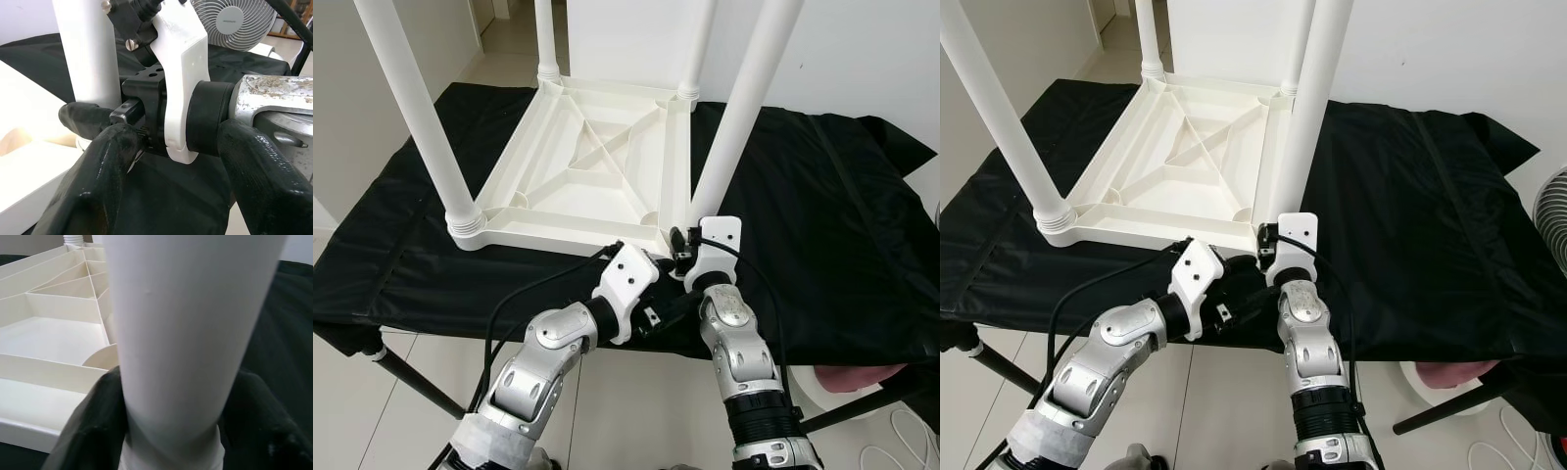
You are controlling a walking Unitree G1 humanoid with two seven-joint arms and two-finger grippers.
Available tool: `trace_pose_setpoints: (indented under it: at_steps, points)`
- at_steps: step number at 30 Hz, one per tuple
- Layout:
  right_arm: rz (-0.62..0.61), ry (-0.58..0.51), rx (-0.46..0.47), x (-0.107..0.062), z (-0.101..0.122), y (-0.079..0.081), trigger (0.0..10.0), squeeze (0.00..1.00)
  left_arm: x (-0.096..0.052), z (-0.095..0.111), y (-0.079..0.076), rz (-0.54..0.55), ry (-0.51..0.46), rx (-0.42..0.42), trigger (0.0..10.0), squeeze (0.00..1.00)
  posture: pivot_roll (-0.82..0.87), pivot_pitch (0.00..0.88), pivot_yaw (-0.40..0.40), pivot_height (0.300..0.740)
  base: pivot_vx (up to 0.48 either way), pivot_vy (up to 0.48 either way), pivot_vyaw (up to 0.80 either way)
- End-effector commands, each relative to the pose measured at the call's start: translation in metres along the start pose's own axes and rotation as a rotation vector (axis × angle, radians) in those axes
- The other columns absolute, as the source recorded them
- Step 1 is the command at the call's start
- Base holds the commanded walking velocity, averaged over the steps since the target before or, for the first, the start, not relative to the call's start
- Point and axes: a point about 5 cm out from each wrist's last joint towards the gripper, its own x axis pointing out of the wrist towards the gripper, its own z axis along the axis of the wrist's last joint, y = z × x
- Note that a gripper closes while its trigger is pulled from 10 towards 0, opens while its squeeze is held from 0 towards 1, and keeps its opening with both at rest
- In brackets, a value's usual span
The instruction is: Building children table
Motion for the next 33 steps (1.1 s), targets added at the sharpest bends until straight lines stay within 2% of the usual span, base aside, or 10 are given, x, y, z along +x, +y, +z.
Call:
trace_pose_setpoints:
  at_steps: [1, 6, 7, 11, 12, 15, 19, 27, 30, 33]
  points:
    - [0.011, 0.007, 0.005, -0.003, -0.001, 0.004, 10.0, 1.00, 0.001, -0.004, -0.002, 0.016, 0.024, 0.001, 10.0, 0.00, -0.08, 0.031, -0.024, 0.740, 0.000, 0.000, 0.00]
    - [0.047, -0.029, -0.009, -0.003, 0.004, -0.002, 10.0, 1.00, 0.001, -0.004, -0.003, 0.015, 0.025, 0.002, 10.0, 0.00, -0.08, 0.024, -0.027, 0.740, 0.000, 0.000, 0.00]
    - [0.062, -0.042, -0.013, -0.002, 0.006, -0.004, 10.0, 0.00, 0.001, -0.005, -0.003, 0.014, 0.025, 0.001, 10.0, 0.00, -0.08, 0.024, -0.027, 0.740, 0.000, 0.000, 0.00]
    - [0.154, -0.060, -0.026, 0.001, 0.010, -0.009, 10.0, 0.00, 0.001, -0.005, -0.003, 0.013, 0.025, 0.004, 10.0, 0.00, -0.08, 0.022, -0.027, 0.740, 0.000, 0.000, 0.00]
    - [0.268, -0.070, -0.035, 0.004, 0.012, -0.016, 10.0, 0.00, 0.002, -0.004, -0.002, 0.014, 0.023, 0.006, 10.0, 0.00, -0.08, 0.018, -0.026, 0.740, 0.000, 0.000, 0.00]
    - [0.365, -0.047, -0.041, 0.010, 0.013, -0.026, 10.0, 0.00, 0.002, -0.003, -0.001, 0.013, 0.021, 0.009, 10.0, 0.00, -0.08, 0.014, -0.024, 0.740, 0.000, 0.000, 0.00]
    - [0.519, -0.010, -0.141, 0.022, 0.012, -0.043, 10.0, 0.00, 0.002, -0.003, 0.001, 0.016, 0.022, 0.014, 10.0, 0.00, -0.08, 0.009, -0.015, 0.740, 0.000, 0.000, 0.00]
    - [0.641, 0.007, -0.191, 0.029, 0.013, -0.047, 10.0, 0.00, 0.002, -0.001, 0.002, 0.019, 0.018, 0.016, 10.0, 0.00, -0.08, 0.009, -0.011, 0.740, 0.000, 0.000, 0.00]
    - [0.741, 0.062, -0.235, 0.043, 0.010, -0.045, 10.0, 0.00, 0.002, 0.000, 0.005, 0.018, 0.019, 0.023, 10.0, 0.00, -0.07, 0.011, 0.004, 0.740, 0.000, 0.000, 0.00]
    - [0.753, 0.076, -0.259, 0.048, 0.009, -0.044, 10.0, 0.00, 0.002, 0.000, 0.006, 0.017, 0.019, 0.025, 10.0, 0.00, -0.08, 0.018, 0.009, 0.740, 0.000, 0.000, 0.00]
